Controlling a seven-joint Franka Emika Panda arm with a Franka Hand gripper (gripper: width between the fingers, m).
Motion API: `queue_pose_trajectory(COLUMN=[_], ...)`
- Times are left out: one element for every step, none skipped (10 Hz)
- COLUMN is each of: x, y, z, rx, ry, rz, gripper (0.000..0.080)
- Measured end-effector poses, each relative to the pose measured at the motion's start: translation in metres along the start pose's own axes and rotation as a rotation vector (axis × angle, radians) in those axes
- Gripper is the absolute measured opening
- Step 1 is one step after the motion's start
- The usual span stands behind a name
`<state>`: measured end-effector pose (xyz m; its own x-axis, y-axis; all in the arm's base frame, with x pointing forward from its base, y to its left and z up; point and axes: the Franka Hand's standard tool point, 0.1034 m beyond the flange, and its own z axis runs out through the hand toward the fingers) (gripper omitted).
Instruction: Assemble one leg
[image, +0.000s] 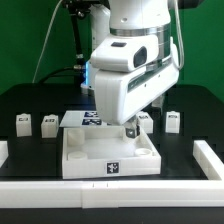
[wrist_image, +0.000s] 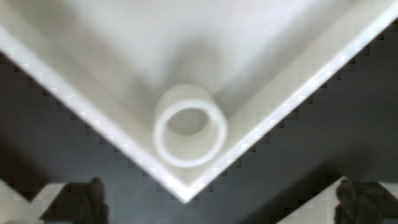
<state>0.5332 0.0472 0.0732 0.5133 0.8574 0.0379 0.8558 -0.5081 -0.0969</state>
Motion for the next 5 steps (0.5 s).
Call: queue_pose_trajectory(x=[-0.008, -0.016, -0.022, -0.021, -0.021], y=[-0.009, -0.011, -0.011, -0.010, -0.010], z=[0.002, 0.004, 0.006, 0.006, 0.007], rx=[-0.015, -0.010, 0.006, 0.004, 0.005], ry=[-0.007, -0.039, -0.076, -0.074, -0.074], rz=[-0.111, -0.232, -0.301, -0.280, -0.280], gripper=[0.0650, 0.0650, 0.0650, 0.0650, 0.0650])
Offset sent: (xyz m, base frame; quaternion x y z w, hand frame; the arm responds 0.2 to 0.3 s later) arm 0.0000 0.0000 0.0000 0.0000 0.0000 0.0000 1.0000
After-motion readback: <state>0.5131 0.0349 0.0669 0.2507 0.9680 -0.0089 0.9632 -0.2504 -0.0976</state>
